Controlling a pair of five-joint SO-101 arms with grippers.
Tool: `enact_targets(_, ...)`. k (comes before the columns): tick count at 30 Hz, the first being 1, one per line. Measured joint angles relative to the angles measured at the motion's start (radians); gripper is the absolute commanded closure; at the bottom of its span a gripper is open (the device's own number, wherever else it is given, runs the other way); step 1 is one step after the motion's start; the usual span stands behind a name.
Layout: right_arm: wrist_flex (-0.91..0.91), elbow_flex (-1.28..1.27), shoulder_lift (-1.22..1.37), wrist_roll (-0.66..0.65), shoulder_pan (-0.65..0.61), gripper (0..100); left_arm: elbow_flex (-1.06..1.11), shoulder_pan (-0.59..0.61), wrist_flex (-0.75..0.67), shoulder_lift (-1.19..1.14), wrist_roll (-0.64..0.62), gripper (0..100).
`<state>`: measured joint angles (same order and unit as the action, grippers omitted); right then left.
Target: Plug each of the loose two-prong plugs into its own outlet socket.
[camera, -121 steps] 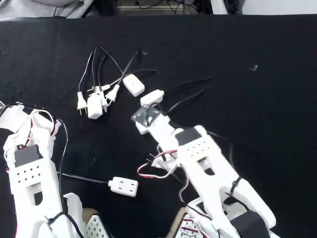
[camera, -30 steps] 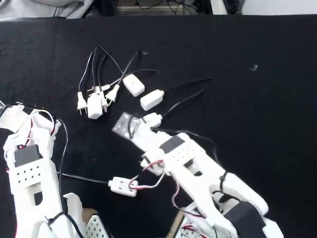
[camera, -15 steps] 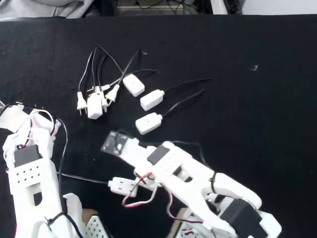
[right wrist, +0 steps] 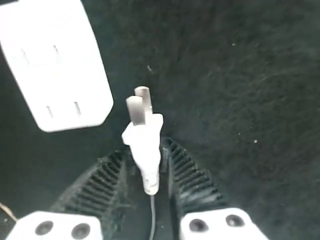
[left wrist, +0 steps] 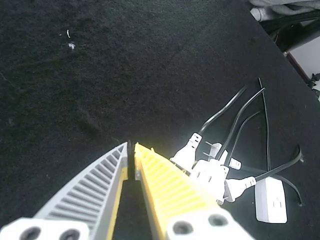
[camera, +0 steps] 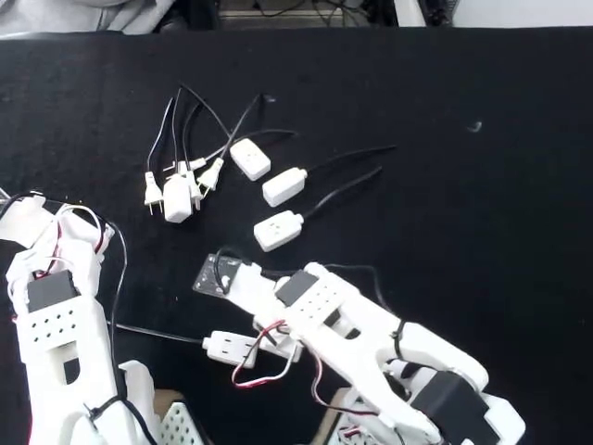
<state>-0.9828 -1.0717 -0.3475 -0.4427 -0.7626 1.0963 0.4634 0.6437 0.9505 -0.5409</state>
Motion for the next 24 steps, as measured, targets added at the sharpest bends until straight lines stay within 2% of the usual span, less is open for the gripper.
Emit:
enact_targets(6,-0.04,0.0,0.002,-0.061,0.057,83.1,0.0,0.0,0.0,0.0,0.0,97)
enact_targets(18,-0.057,0.0,0.0,-0.121,0.058,88.1,0.0,0.0,0.0,0.0,0.0,97)
enact_targets(22,-0.057,0.0,0.0,-0.121,0.06,99.2,0.0,0.0,0.0,0.0,0.0,97)
enact_targets(24,-0.057,0.0,0.0,-0.121,0.068,98.5,0.0,0.0,0.0,0.0,0.0,97)
